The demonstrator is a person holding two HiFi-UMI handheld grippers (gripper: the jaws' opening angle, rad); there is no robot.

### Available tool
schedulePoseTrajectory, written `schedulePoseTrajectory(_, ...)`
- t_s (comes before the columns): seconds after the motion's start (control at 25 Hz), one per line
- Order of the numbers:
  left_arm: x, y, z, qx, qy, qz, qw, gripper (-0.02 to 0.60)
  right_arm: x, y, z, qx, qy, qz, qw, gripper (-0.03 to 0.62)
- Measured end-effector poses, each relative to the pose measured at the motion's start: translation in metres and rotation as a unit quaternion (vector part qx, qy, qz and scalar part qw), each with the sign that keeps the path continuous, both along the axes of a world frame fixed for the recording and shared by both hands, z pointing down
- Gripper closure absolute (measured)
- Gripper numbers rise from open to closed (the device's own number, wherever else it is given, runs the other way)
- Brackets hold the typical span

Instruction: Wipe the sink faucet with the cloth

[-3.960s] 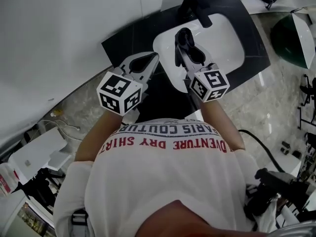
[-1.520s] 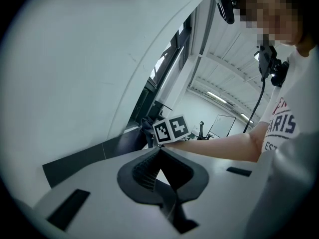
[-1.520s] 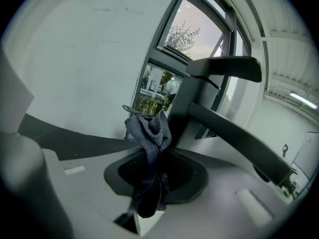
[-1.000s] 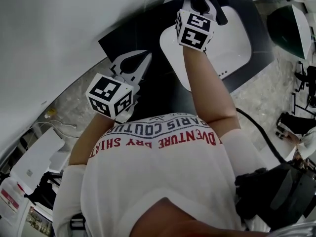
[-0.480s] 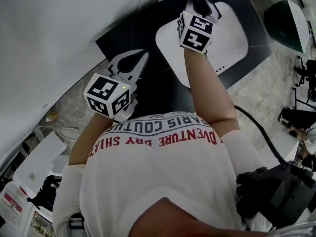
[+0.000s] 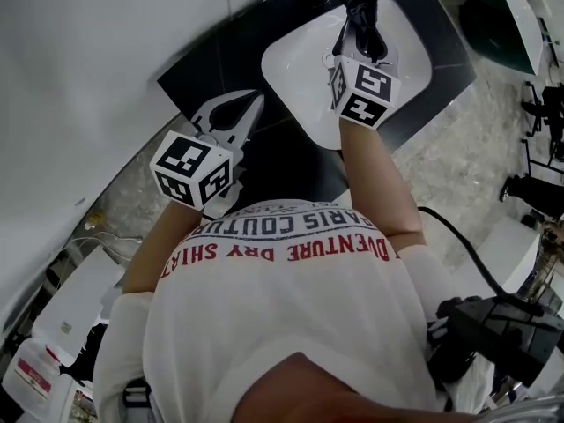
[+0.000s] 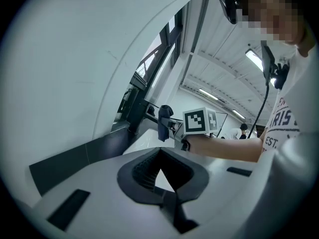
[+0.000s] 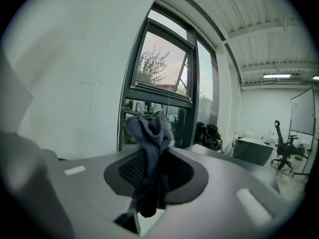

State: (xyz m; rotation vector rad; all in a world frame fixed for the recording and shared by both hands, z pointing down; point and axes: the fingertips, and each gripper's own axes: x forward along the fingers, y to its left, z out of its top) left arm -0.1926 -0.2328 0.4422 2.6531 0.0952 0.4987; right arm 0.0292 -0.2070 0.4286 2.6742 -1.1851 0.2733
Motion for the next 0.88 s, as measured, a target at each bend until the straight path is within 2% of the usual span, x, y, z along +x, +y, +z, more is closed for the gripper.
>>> schedulePoseTrajectory(0.12,0.001,0.006,-0.005,0.001,0.007,0.003,1.0,0.581,-0.014,-0.002,-0.013,0.017,0.001,-0.052,0.998,0.517)
schedulePoseTrajectory(0.24,-0.001,0.007,-0.009,0.0,0.018,0.0,0.9998,0.581,-0.04,0.002,-0.032,0.019,0.004,-0.128,0.992,0.517)
schedulePoseTrajectory(0.4,-0.006,0.006,-0.016,-0.015,0.031,-0.025,0.9991,0.581,-0.09,0.014,-0.058,0.023,-0.02,-0.253,0.967,0.517)
schedulePoseTrajectory(0.48,-0.009,0.012,-0.028,-0.011,0.037,-0.035,0.9986,0.581,-0.109,0.026,-0.071,0.029,-0.047,-0.296,0.954,0.517)
schedulePoseTrajectory(0.68,-0.021,0.049,-0.066,0.011,0.039,-0.066,0.997,0.581,-0.127,0.082,-0.09,0.04,-0.112,-0.343,0.932,0.517)
schedulePoseTrajectory(0.76,-0.017,0.072,-0.075,0.024,0.038,-0.086,0.9953,0.581,-0.123,0.104,-0.089,0.04,-0.118,-0.366,0.922,0.517)
schedulePoseTrajectory(0.88,-0.002,0.116,-0.081,0.049,0.038,-0.129,0.9897,0.581,-0.11,0.143,-0.085,0.038,-0.108,-0.418,0.901,0.517)
